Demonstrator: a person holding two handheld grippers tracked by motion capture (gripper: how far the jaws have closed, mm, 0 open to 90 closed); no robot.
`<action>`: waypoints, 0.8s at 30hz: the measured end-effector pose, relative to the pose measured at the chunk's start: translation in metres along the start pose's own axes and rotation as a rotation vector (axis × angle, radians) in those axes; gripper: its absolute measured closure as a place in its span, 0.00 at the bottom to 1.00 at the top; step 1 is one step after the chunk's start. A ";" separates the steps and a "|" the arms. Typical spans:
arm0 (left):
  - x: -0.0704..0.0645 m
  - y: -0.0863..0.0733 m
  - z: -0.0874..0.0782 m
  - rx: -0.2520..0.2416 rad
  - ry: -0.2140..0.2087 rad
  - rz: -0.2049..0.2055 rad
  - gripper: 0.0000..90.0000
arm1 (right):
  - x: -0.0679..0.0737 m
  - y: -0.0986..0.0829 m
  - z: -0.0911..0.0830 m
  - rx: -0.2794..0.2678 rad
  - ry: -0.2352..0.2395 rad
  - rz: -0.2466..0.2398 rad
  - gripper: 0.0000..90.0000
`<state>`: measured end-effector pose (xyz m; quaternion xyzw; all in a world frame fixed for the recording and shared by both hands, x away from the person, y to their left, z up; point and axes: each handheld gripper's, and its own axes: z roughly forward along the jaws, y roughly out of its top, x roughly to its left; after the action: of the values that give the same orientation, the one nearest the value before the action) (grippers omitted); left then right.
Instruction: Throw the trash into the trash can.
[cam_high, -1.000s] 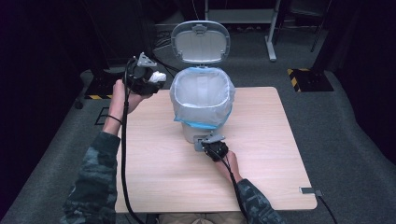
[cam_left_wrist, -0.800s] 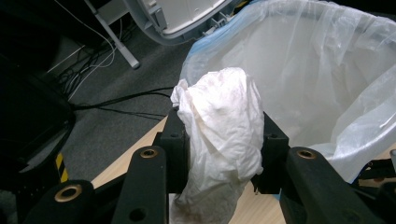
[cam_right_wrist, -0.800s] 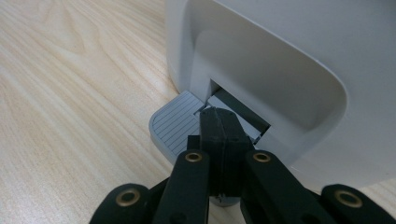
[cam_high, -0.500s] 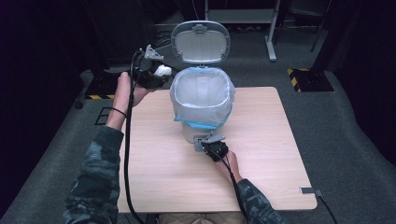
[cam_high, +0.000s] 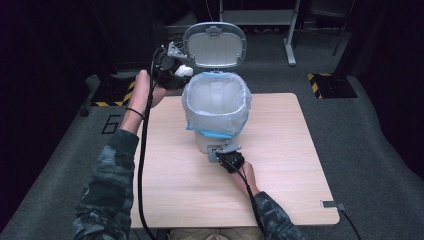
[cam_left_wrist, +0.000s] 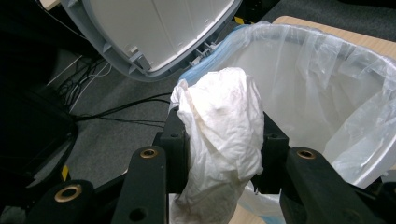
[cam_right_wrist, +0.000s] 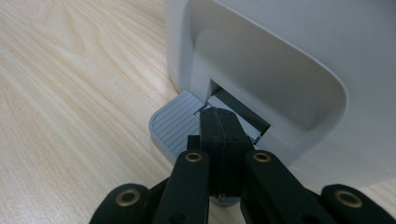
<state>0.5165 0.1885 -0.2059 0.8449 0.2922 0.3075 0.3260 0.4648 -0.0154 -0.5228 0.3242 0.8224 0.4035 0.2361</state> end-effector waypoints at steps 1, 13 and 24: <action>-0.001 0.003 0.001 0.003 -0.007 0.001 0.71 | 0.000 0.000 0.000 0.000 0.000 0.000 1.00; -0.008 0.014 0.016 0.028 -0.031 0.022 0.71 | 0.000 0.000 0.000 -0.002 -0.003 0.000 1.00; -0.016 0.026 0.024 0.043 -0.064 0.046 0.71 | 0.000 0.000 0.000 -0.002 -0.005 -0.001 1.00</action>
<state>0.5307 0.1522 -0.2064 0.8676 0.2684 0.2814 0.3099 0.4645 -0.0153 -0.5228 0.3243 0.8216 0.4035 0.2386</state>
